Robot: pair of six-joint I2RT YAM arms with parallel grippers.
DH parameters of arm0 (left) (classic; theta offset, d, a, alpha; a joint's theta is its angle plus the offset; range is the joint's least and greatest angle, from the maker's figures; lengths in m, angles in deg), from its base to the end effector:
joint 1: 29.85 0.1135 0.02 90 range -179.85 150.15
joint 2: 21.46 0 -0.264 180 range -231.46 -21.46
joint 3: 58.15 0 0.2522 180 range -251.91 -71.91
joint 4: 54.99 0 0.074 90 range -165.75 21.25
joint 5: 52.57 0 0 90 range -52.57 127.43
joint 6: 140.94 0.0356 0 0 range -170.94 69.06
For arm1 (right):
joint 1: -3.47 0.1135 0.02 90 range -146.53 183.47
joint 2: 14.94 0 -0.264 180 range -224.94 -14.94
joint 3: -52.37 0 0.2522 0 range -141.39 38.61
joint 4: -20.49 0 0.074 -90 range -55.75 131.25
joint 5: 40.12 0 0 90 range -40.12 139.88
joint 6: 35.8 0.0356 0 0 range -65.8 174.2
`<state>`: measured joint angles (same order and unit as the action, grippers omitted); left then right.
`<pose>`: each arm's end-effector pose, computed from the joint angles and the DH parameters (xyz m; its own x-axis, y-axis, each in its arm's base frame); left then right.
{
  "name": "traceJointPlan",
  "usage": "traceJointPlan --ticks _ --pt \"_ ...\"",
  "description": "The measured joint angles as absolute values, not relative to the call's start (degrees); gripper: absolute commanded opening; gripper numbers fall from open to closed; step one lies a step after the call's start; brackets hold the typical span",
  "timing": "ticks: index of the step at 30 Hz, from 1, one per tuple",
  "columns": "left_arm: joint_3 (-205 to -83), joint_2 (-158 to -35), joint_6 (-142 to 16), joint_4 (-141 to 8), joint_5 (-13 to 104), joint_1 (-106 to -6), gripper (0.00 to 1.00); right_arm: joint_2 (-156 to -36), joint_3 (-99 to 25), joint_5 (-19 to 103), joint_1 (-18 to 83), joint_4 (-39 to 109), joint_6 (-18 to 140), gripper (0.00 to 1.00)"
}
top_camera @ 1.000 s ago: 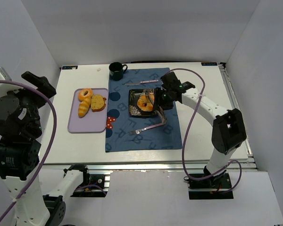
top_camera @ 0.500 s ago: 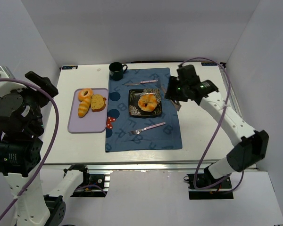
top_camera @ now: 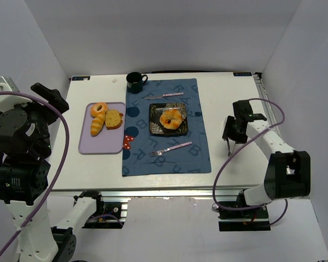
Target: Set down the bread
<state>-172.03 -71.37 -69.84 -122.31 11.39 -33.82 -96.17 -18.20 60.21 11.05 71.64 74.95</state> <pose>0.0674 0.0110 0.5359 0.0663 -0.2963 -0.9528 -0.3737 0.8780 -0.2991 0.2775 0.0305 0.2317 -0.8332 0.2407 -0.4977 0.2667 0.9636 0.0196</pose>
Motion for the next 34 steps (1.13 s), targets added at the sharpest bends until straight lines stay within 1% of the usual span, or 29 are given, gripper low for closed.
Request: traceJointPlan --ticks 3,4,7,8,9,14,17,20,23,25,28,30,34 --pt "-171.7 -71.3 -69.8 -122.3 11.6 -33.8 0.98 -99.0 -17.5 60.0 11.2 69.6 73.1 0.62" --pt "-171.6 -71.2 -69.8 -122.3 11.7 -33.8 0.98 -99.8 -17.5 60.0 11.1 69.1 72.7 0.64" --pt "-171.6 -71.0 -69.8 -122.3 11.7 -33.8 0.98 -102.1 -17.1 60.2 11.1 68.0 72.0 0.79" --pt "-171.6 -70.8 -69.8 -122.3 11.7 -33.8 0.98 -103.0 -16.9 60.2 11.1 68.1 71.9 0.87" --pt "-171.6 -70.7 -69.8 -122.3 11.7 -33.8 0.98 -103.7 -16.8 60.2 11.1 68.2 72.0 0.89" --pt "-171.3 -70.1 -69.9 -122.2 11.7 -33.8 0.98 -104.7 -16.9 60.2 11.1 70.5 72.4 0.89" --pt "-171.0 -70.1 -69.9 -122.0 11.7 -33.8 0.98 -103.3 -19.1 60.3 11.2 74.7 73.5 0.89" --pt "-171.0 -70.3 -69.9 -121.7 11.7 -33.8 0.98 -97.8 -25.3 60.3 11.2 80.3 75.1 0.89" --pt "-170.6 -70.6 -69.9 -120.4 11.8 -33.8 0.98 -88.0 -33.3 60.3 11.2 81.7 76.1 0.89" --pt "-169.9 -70.6 -70.1 -119.5 12.0 -33.8 0.98 -80.4 -35.9 60.2 11.2 81.5 76.5 0.89" --pt "-168.6 -70.9 -70.4 -118.3 12.5 -33.8 0.98 -69.3 -34.9 60.2 11.2 82.2 78.2 0.89" --pt "-167.7 -71.2 -70.6 -117.4 12.9 -33.8 0.98 -63.1 -31.7 60.2 11.2 83.0 79.8 0.89" --pt "-166.1 -71.9 -71.3 -115.9 14.1 -33.8 0.98 -57.7 -24.1 59.3 11.2 84.2 82.0 0.90"
